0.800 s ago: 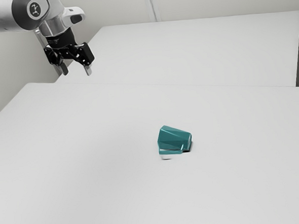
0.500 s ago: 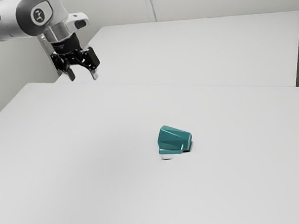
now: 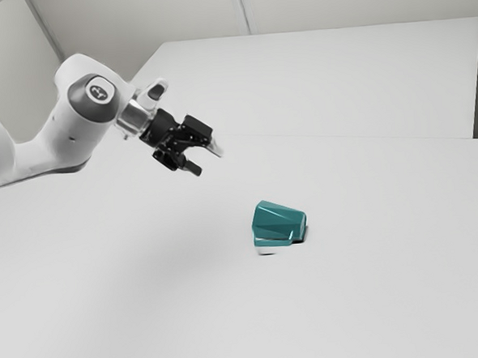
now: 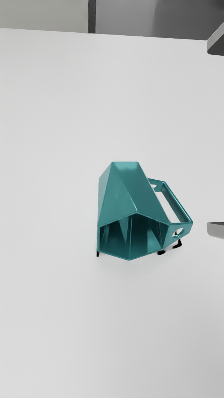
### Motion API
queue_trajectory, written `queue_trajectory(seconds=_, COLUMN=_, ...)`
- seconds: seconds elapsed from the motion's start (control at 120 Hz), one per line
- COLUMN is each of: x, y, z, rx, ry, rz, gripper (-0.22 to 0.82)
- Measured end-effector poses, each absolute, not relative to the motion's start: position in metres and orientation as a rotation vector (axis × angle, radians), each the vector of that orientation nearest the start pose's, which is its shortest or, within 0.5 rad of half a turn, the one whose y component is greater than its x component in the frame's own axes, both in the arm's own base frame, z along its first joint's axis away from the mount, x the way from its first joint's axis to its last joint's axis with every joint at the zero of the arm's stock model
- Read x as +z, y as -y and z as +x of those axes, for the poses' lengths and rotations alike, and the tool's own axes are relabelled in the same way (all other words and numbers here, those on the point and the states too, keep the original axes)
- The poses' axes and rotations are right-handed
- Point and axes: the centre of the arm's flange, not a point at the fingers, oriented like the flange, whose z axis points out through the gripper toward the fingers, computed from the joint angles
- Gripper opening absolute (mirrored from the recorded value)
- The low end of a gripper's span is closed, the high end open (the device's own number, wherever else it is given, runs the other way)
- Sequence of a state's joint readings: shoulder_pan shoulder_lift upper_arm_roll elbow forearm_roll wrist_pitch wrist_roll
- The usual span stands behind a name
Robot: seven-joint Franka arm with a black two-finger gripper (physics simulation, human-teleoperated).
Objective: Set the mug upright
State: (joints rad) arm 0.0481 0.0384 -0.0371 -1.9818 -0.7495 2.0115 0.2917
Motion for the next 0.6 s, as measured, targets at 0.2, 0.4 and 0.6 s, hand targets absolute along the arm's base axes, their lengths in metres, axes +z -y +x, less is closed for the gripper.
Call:
queue_trajectory(seconds=0.2, x=0.406, y=0.025, z=0.560, rx=0.202, ry=-0.084, rz=2.309, gripper=0.58)
queue_trajectory(seconds=0.4, x=0.358, y=0.022, z=0.552, rx=0.286, ry=-0.045, rz=2.209, gripper=0.58)
queue_trajectory(seconds=0.6, x=0.324, y=0.022, z=0.548, rx=0.355, ry=0.035, rz=2.167, gripper=0.58)
